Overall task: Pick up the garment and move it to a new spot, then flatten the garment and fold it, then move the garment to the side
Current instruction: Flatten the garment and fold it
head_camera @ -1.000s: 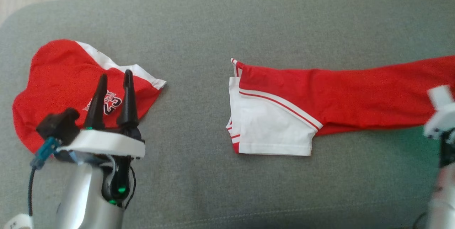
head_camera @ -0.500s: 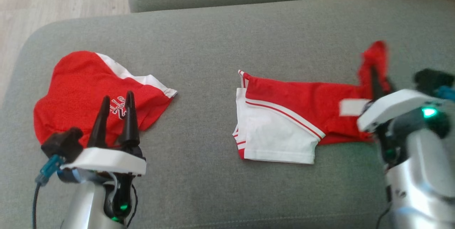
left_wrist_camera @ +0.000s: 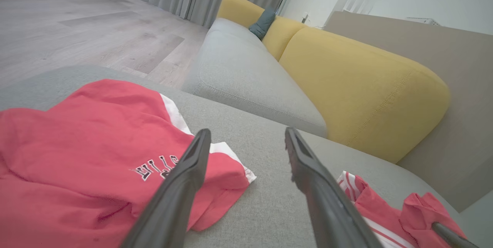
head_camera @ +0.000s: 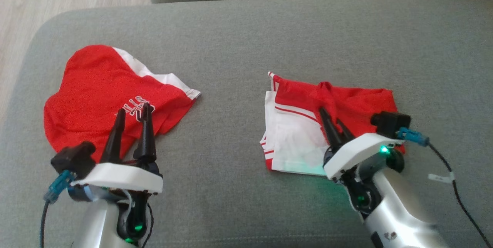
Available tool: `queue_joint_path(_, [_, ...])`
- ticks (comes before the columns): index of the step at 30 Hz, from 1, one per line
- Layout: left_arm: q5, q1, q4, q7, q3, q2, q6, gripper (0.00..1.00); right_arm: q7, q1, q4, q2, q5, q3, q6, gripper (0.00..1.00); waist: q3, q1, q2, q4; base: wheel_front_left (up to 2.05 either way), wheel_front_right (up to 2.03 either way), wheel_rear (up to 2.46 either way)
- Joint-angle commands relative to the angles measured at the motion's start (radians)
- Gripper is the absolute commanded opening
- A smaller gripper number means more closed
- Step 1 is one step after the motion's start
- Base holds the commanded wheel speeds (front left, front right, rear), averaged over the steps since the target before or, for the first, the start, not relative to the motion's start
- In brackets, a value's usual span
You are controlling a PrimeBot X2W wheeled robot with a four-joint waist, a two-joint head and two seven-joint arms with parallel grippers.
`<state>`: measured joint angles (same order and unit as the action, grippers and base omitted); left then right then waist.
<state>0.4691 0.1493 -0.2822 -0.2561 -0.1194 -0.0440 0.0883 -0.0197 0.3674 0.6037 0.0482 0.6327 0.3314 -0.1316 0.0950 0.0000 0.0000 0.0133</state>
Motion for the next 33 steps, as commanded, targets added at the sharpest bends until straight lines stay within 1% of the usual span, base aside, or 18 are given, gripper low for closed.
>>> queue_joint_path(1, [0.006, 0.051, 0.028, -0.006, 0.025, -0.006, -0.002, 1.0, -0.03, 0.068, -0.013, 0.002, 0.02, 0.04, 0.001, 0.0, 0.008, 0.0, 0.0, 0.008, 0.0, 0.0, 0.0])
queue_joint_path(7, [0.008, 0.059, 0.016, -0.006, 0.017, -0.006, 0.001, 1.0, -0.151, 0.143, 0.112, 0.002, 0.137, 0.167, 0.001, 0.0, 0.022, 0.0, 0.0, 0.028, 0.0, 0.0, 0.0])
queue_joint_path(13, [0.014, 0.065, 0.009, -0.006, 0.009, -0.006, 0.0, 1.0, -0.203, 0.204, 0.205, 0.002, 0.225, 0.301, 0.001, 0.0, 0.026, 0.0, 0.0, 0.042, 0.0, 0.0, 0.0])
queue_joint_path(14, [0.015, 0.065, 0.007, -0.006, 0.009, -0.006, 0.0, 1.0, -0.208, 0.211, 0.219, 0.002, 0.223, 0.326, 0.001, 0.35, 0.026, 0.0, 0.0, 0.043, 0.0, 0.0, 0.0])
queue_joint_path(15, [0.015, 0.065, 0.005, -0.006, 0.009, -0.006, -0.001, 1.0, -0.212, 0.215, 0.23, 0.002, 0.231, 0.343, 0.001, 1.0, 0.025, 0.0, 0.0, 0.044, 0.0, 0.0, 0.0])
queue_joint_path(18, [0.016, 0.064, 0.001, -0.006, 0.01, -0.006, -0.001, 1.0, -0.222, 0.22, 0.223, 0.002, 0.258, 0.411, 0.001, 1.0, 0.022, 0.0, 0.0, 0.045, 0.0, 0.0, 0.0])
queue_joint_path(23, [0.016, 0.061, -0.005, -0.006, 0.014, -0.006, -0.003, 1.0, -0.2, 0.209, 0.13, 0.002, 0.344, 0.549, 0.001, 1.0, 0.016, 0.0, 0.0, 0.037, 0.0, 0.0, 0.0])
queue_joint_path(25, [0.017, 0.06, -0.005, -0.006, 0.013, -0.006, -0.005, 1.0, -0.192, 0.212, 0.11, 0.002, 0.376, 0.584, 0.001, 1.0, 0.012, 0.0, 0.0, 0.032, 0.0, 0.0, 0.0])
queue_joint_path(29, [0.015, 0.059, -0.002, -0.006, 0.017, -0.006, -0.007, 1.0, -0.208, 0.249, 0.134, 0.002, 0.402, 0.587, 0.001, 1.0, 0.005, 0.0, 0.0, 0.017, 0.0, 0.0, 0.0])
queue_joint_path(31, [0.013, 0.054, 0.004, -0.006, 0.023, -0.006, -0.008, 1.0, -0.223, 0.28, 0.162, 0.002, 0.379, 0.572, 0.001, 1.0, -0.001, 0.0, 0.0, 0.006, 0.0, 0.0, 0.0])
queue_joint_path(33, [0.011, 0.048, 0.013, -0.006, 0.029, -0.006, -0.007, 1.0, -0.234, 0.313, 0.192, 0.002, 0.329, 0.551, 0.001, 1.0, -0.007, 0.0, 0.0, -0.007, 0.0, 0.0, 0.0])
